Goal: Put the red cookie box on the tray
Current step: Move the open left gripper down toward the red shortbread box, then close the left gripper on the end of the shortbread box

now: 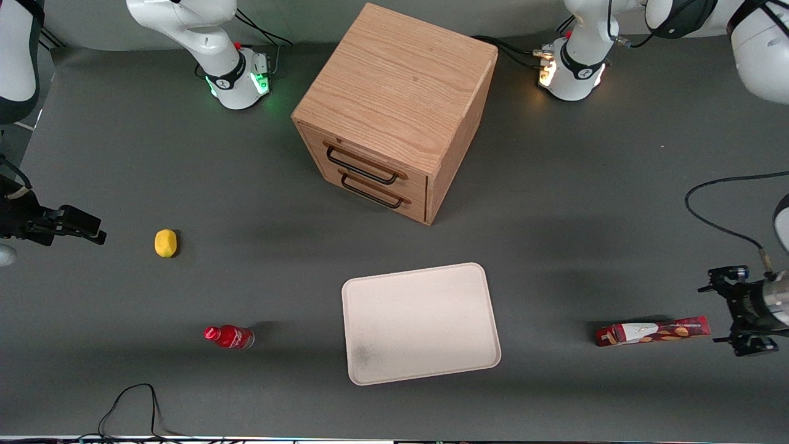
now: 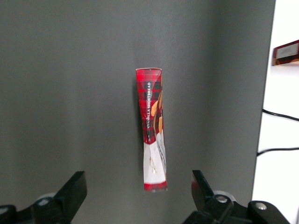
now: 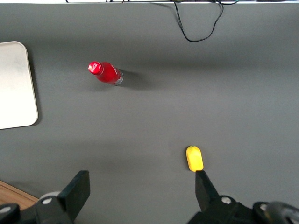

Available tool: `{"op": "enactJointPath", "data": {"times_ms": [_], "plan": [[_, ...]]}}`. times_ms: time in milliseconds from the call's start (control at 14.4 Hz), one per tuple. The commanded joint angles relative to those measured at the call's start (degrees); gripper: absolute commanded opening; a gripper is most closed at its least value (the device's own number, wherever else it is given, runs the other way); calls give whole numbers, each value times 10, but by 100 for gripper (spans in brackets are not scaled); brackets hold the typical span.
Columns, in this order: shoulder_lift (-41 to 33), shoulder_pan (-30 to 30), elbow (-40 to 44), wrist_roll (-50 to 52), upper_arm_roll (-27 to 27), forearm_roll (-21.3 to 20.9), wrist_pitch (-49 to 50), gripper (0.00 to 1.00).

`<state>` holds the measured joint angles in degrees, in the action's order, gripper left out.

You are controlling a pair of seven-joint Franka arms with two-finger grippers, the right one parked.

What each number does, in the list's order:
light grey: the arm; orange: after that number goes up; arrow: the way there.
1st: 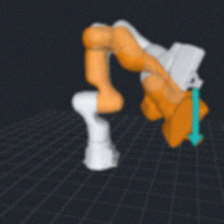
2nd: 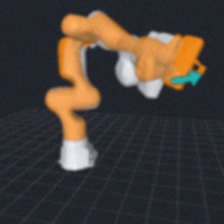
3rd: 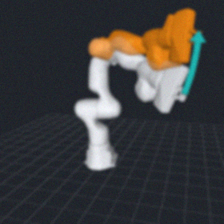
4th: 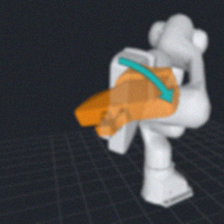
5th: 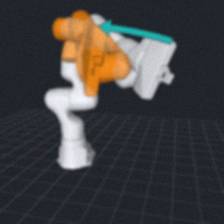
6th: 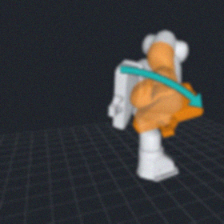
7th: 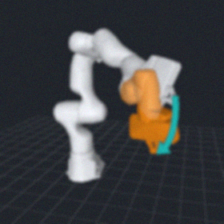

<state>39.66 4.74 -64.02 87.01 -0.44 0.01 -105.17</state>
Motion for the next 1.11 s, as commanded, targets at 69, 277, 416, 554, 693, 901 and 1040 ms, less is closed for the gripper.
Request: {"op": "enactJointPath", "data": {"times_ms": [69,277,416,554,693,901,1040], "plan": [[-4,-4,-71,10,-2,-15,-85,100],[16,-4,-95,8,-2,-17,-151,100],[30,-3,-112,8,-2,-22,-197,100],[45,-3,-118,8,-2,-22,-230,100],[60,-3,-118,8,-2,-22,-253,100],[73,-3,-126,8,-2,-26,-278,100],[72,-4,-131,7,-2,-26,-281,100]]}}
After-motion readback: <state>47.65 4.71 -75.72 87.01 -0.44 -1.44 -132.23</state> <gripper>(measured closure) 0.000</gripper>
